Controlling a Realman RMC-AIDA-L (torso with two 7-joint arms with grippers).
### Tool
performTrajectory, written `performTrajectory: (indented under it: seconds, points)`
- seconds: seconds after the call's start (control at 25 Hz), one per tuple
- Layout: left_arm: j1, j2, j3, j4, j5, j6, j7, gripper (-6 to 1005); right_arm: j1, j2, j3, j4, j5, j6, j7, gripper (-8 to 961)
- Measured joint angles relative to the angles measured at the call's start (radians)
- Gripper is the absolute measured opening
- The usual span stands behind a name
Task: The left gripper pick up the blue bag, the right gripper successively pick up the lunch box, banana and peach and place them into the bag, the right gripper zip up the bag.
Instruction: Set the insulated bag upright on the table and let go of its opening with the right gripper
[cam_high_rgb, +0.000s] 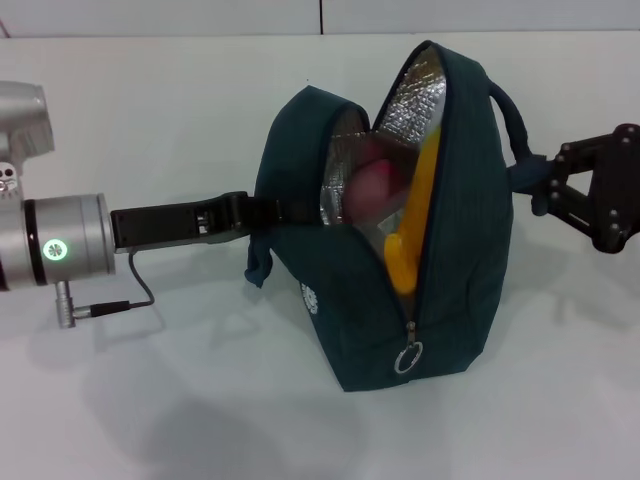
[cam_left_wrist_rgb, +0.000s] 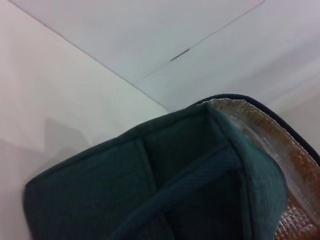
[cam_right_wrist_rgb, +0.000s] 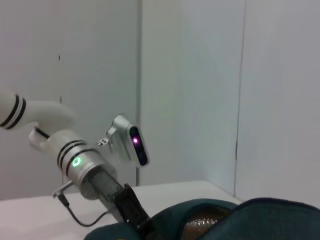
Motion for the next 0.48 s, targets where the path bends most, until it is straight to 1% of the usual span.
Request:
performTrajectory:
  seconds: [0.4,0.48]
  points:
    - [0.008,-0.001,0.0,-0.002,-0.023,0.004,0.0,47,-0.011,-0.004,0.01,-0.005,0.014,-0.064,-0.005,225]
    - [0.009,-0.001,0.0,-0.002,-0.027,0.008,0.001,47,-0.014,-0.005,0.014,-0.006,0.014,-0.065,-0.005,303]
